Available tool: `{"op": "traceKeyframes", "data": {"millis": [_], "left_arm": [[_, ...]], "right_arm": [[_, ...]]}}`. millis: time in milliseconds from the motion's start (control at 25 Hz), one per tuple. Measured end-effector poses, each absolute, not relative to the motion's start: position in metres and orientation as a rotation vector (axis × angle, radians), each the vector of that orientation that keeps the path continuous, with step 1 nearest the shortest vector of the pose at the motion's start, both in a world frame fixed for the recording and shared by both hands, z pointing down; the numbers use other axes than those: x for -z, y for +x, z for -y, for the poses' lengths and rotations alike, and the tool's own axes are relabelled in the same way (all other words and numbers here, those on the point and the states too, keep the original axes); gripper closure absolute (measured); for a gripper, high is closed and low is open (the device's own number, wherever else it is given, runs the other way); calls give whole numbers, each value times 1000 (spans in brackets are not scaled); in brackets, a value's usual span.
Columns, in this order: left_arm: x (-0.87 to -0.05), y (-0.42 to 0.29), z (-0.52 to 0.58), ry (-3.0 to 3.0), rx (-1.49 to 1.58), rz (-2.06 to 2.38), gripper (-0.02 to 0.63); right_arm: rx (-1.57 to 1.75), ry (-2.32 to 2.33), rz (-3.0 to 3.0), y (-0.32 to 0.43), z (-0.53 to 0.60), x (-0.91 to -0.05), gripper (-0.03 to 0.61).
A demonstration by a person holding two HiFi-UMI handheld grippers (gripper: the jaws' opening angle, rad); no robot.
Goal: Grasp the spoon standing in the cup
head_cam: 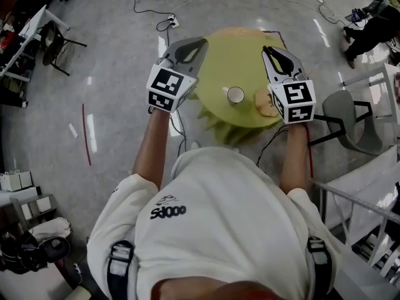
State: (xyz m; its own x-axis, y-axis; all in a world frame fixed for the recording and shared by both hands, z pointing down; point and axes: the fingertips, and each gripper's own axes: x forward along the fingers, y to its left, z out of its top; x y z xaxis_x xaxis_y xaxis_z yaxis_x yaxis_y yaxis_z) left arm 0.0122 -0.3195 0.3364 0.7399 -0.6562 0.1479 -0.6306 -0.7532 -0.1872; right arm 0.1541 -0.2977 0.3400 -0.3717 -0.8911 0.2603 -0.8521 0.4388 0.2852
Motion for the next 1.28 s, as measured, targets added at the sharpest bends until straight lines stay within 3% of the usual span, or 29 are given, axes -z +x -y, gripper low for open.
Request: {"op": "traceKeyframes", "data": {"millis": [520, 1280], "left_arm": [[-295, 30, 302, -2740, 252, -963, 586], [-306, 21, 305, -2750, 290, -986, 584]], "right_arm": [[256, 1505, 2372, 155, 274, -283, 515], [237, 1459, 2360, 147, 274, -300, 517]]}}
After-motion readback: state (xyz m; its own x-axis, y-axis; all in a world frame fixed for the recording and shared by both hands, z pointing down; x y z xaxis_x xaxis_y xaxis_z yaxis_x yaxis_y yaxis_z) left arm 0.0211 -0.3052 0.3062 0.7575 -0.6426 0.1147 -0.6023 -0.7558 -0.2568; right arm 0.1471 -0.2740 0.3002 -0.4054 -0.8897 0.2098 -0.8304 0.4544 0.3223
